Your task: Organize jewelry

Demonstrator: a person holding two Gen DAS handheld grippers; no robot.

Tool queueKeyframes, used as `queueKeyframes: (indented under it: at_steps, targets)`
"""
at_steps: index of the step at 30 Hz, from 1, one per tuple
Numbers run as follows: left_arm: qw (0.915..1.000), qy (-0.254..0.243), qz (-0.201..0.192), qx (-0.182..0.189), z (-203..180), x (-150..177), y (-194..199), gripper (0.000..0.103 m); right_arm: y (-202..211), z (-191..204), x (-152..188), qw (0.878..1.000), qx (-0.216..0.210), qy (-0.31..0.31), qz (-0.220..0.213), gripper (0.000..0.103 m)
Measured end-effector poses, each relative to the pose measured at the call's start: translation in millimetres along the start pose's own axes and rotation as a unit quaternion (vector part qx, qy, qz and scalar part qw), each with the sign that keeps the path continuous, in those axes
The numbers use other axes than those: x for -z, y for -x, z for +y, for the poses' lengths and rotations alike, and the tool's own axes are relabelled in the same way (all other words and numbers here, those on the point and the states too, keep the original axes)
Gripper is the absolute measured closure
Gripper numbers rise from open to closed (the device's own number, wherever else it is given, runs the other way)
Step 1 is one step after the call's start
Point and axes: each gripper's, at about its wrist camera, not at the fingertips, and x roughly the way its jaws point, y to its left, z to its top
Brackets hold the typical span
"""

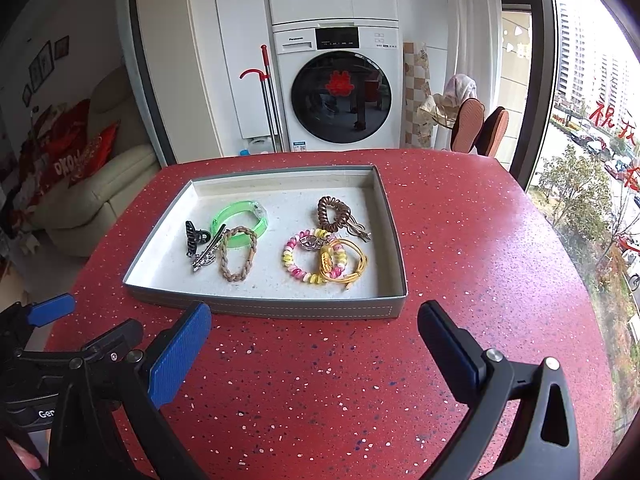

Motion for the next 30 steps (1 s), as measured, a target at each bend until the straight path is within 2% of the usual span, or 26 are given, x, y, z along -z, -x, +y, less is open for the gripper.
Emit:
queueKeyframes:
  at_steps: [30]
  targets:
    - [1.0, 0.0, 0.003, 0.005, 1.0, -0.9, -2.9, 0.0, 0.5, 2.6, -2.1, 1.0, 0.001, 0.001, 0.001, 0.0]
